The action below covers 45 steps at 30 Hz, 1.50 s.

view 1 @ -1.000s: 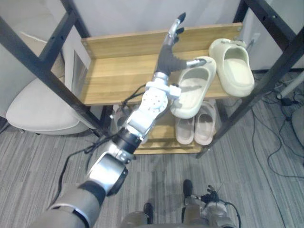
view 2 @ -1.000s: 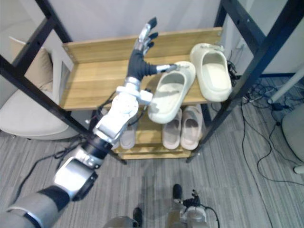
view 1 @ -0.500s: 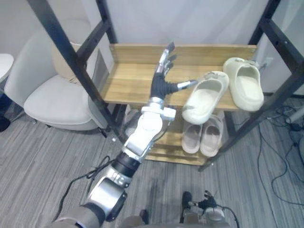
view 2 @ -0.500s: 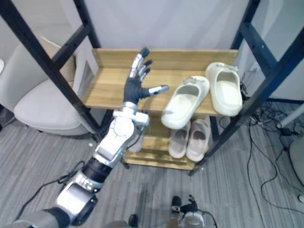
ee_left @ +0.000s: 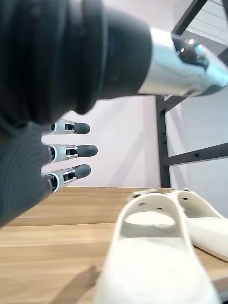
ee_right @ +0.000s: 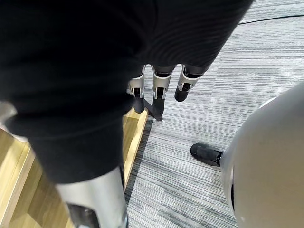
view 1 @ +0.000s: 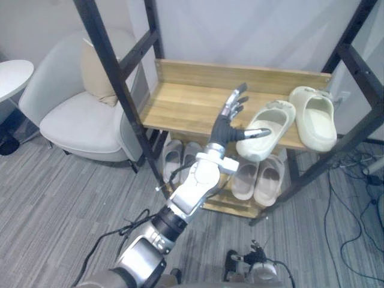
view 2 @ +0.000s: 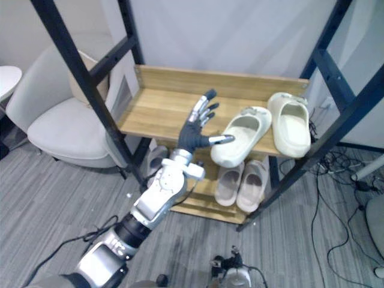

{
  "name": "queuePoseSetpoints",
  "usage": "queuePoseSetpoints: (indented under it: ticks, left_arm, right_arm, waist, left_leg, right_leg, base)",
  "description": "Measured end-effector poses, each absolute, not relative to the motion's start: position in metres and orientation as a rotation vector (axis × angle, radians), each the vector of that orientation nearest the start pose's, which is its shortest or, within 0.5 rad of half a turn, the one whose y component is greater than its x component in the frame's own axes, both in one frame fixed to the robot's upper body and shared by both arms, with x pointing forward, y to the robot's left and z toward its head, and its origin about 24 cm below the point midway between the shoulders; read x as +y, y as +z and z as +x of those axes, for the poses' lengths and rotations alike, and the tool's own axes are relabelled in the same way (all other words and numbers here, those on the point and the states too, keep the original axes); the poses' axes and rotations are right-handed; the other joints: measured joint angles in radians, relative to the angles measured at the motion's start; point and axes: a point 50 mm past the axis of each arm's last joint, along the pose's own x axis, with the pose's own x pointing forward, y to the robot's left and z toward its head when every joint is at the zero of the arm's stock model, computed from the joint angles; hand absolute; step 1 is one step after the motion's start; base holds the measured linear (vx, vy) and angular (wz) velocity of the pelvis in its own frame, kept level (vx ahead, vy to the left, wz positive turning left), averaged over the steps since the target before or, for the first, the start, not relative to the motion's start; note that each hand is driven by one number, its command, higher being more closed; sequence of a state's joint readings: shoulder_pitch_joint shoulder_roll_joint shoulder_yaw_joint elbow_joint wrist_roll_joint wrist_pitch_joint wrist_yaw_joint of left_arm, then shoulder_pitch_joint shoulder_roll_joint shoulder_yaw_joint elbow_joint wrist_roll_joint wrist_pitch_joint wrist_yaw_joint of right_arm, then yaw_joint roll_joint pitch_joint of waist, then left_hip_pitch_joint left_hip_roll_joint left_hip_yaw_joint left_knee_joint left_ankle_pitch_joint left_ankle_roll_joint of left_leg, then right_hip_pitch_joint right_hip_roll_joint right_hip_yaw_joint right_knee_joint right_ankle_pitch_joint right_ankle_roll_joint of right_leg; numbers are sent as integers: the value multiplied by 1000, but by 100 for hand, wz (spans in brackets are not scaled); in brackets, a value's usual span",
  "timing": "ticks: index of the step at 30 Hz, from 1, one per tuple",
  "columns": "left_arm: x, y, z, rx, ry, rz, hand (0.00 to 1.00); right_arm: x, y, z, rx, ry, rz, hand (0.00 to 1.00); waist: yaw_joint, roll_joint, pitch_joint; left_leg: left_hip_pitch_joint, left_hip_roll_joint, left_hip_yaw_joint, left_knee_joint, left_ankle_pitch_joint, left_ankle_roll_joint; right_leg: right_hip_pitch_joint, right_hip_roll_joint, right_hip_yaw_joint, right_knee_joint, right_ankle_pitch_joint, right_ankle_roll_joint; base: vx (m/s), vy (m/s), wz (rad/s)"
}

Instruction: Organize the slippers on the shoe rack

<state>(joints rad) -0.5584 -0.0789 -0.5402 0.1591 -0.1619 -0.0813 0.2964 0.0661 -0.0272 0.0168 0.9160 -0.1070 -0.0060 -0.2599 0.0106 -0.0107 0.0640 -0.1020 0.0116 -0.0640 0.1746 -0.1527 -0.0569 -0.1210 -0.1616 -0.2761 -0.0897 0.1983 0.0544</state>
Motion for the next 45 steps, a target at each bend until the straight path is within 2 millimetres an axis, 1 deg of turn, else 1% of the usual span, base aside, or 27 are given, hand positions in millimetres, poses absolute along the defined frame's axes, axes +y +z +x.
queuePoseSetpoints:
  ticks: [2,3,4,7,11,13,17,21,26,31,37,40,42,45]
  left_arm:
    - [-22,150,289,-361,-430,-110,0]
    - [-22,142,289,-332,-432,-102,0]
    - [-21,139,289,-322,-431,-99,0]
    - [-15,113,288,-224,-405,-79,0]
    - [-6,101,290,-188,-373,-63,0]
    - [2,96,293,-167,-339,-63,0]
    - [10,94,295,-161,-309,-69,0]
    - [17,93,298,-155,-273,-79,0]
    - [19,91,298,-151,-269,-72,0]
    - [18,91,297,-151,-278,-70,0]
    - [10,90,294,-155,-312,-55,0]
    - [7,90,293,-157,-330,-49,0]
    - [1,90,292,-165,-359,-33,0]
    - [-1,90,292,-172,-369,-31,0]
  right_arm:
    - [-170,-146,130,951,-195,-252,0]
    - [-168,-146,129,951,-197,-248,0]
    - [-169,-145,132,944,-199,-249,0]
    - [-167,-145,133,942,-204,-248,0]
    - [-162,-145,134,940,-200,-237,0]
    - [-161,-145,135,940,-197,-233,0]
    - [-161,-144,137,936,-198,-235,0]
    - [-160,-143,142,925,-197,-236,0]
    - [-159,-141,147,912,-194,-234,0]
    - [-158,-140,151,903,-192,-234,0]
    - [-159,-140,149,911,-192,-236,0]
    - [-159,-141,149,914,-192,-237,0]
    - [-159,-141,148,918,-192,-237,0]
    - [-160,-141,148,918,-193,-239,0]
  waist:
    - [1,-3,-2]
    - [0,-6,-3]
    - [-1,-7,-3]
    - [-2,-12,-1]
    - [-3,-16,0]
    - [-3,-15,0]
    - [-4,-14,2]
    - [-5,-11,6]
    - [-5,-10,11]
    - [-6,-12,14]
    - [-9,-14,40]
    - [-13,-13,41]
    - [-14,-11,42]
    - [-14,-9,43]
  left_leg:
    - [0,3,0,-1,1,-1]
    - [0,5,0,-3,2,-3]
    - [4,6,2,-8,4,-7]
    - [51,15,4,-61,19,-17]
    - [55,29,3,-72,21,-22]
    - [71,39,4,-96,27,-31]
    - [92,53,1,-106,27,-34]
    - [108,58,0,-121,28,-34]
    - [120,58,1,-128,28,-34]
    - [121,58,1,-128,28,-34]
    - [138,60,13,-131,27,-34]
    - [140,61,25,-138,25,-35]
    - [141,66,27,-138,20,-37]
    - [141,69,28,-138,18,-40]
  right_leg:
    - [0,3,-1,0,-1,-1]
    - [0,5,-3,0,-2,-2]
    - [1,8,-4,-3,-3,-3]
    - [22,17,-7,-7,-16,0]
    - [22,30,-12,-8,-25,-5]
    - [25,40,-13,-8,-28,-11]
    - [41,51,-21,-8,-34,-17]
    - [50,56,-25,-8,-43,-13]
    - [53,55,-27,-8,-44,-11]
    - [53,55,-28,-8,-44,-11]
    - [69,58,-19,-8,-47,-9]
    - [65,60,-10,-8,-55,-4]
    - [64,65,-7,-8,-59,-6]
    - [61,71,-6,-8,-55,-13]
  base:
    - [0,0,0]
    - [0,0,0]
    - [13,-18,-4]
    - [38,-32,-3]
    - [46,-33,0]
    - [82,-43,-3]
    - [75,-19,2]
    - [59,-4,1]
    - [51,9,0]
    - [0,0,0]
    - [-18,-2,-5]
    - [-24,-1,-10]
    - [15,-3,-5]
    - [42,-2,-3]
